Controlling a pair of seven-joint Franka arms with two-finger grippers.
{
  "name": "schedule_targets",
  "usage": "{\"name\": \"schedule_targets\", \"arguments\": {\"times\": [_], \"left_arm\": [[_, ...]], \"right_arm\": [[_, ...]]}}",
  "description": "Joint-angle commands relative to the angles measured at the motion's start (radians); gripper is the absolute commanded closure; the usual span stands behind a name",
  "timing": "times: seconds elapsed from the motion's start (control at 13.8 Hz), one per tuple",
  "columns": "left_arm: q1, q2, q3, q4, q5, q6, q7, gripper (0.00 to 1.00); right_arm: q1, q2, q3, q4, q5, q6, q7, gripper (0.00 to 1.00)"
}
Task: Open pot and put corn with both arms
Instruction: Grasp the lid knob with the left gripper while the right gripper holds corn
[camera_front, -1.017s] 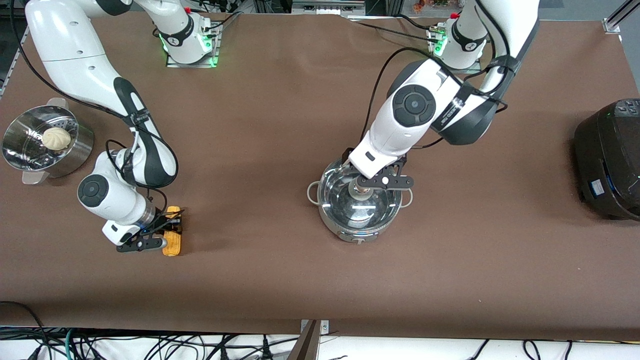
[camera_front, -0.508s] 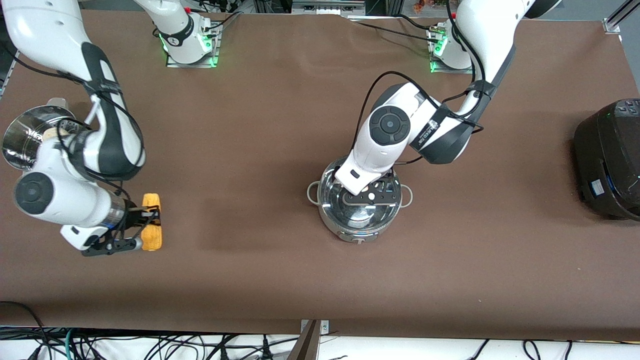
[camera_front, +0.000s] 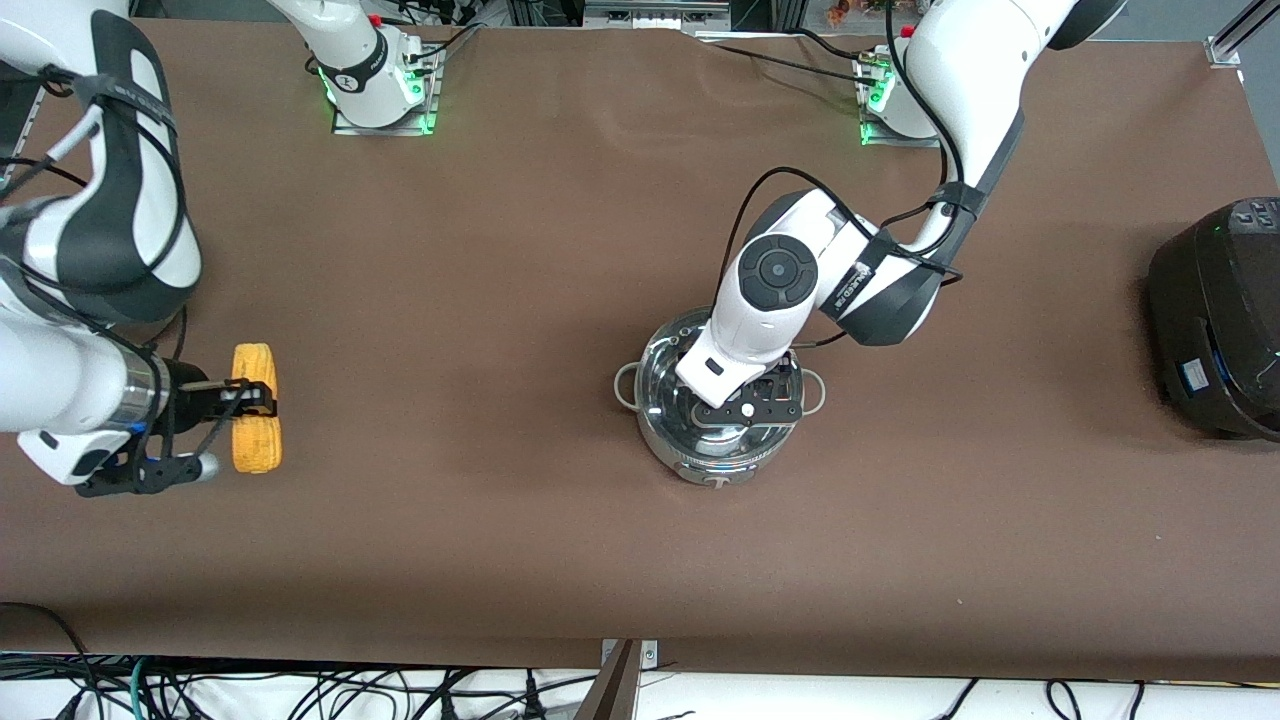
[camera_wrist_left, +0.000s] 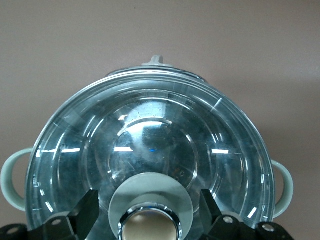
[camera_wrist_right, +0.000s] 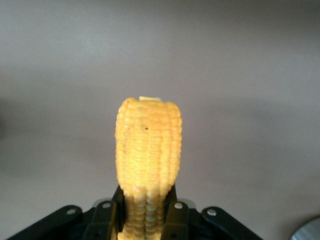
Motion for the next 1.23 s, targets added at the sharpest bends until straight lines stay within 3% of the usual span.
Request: {"name": "schedule_targets", "arguments": {"times": [0.0, 0.29, 0.8, 0.94, 1.09, 1.16], "left_arm": [[-0.010, 0.012, -0.001, 0.028, 0.037, -0.001, -0.015, 0.11], [-0.005, -0.005, -0.005, 0.025, 0.025, -0.022, -0.012, 0.05], [-0.011, -0.005, -0.010, 0.007, 0.023, -0.064, -0.015, 0.10], [-0.014, -0.005, -0.010, 0.007, 0.020, -0.076, -0.018, 0.23], [-0.016, -0.005, -0.010, 0.007, 0.020, -0.078, -0.018, 0.27], [-0.016, -0.005, -0.010, 0.007, 0.020, -0.078, -0.018, 0.35]], "right_arm": [[-0.005, -0.069, 0.006, 0.005, 0.022, -0.075, -0.004, 0.94], [0.012, -0.084, 0.009, 0.005, 0.024, -0.098, 0.002, 0.93], [0.052, -0.084, 0.008, 0.005, 0.024, -0.087, 0.042, 0.93], [0.059, -0.084, 0.009, 0.005, 0.024, -0.087, 0.045, 0.93], [0.062, -0.084, 0.008, 0.005, 0.024, -0.087, 0.048, 0.93], [0.064, -0.084, 0.008, 0.005, 0.024, -0.087, 0.048, 0.93]]}}
